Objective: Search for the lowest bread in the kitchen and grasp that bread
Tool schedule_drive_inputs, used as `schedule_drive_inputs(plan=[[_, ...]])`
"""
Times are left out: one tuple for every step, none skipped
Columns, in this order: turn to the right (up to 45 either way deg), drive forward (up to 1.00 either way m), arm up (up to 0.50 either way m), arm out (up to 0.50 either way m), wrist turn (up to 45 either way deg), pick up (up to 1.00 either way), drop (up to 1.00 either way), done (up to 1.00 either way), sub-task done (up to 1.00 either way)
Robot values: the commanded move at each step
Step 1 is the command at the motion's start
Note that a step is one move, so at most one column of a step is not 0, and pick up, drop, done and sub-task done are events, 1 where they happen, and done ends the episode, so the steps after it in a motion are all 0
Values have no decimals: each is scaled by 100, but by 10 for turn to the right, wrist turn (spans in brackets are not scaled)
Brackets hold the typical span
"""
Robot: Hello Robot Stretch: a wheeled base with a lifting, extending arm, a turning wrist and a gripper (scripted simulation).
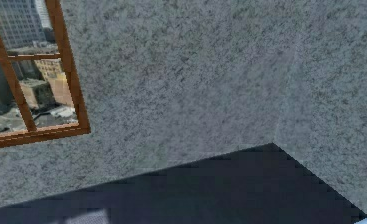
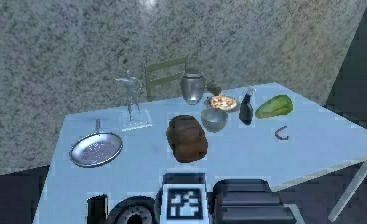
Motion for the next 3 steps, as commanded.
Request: schedule_drive_inputs(plan=[[0,0,0,38,0,0,0,0,0],[0,0,0,0,450,0,0,0,0],[0,0,0,0,450,0,0,0,0]])
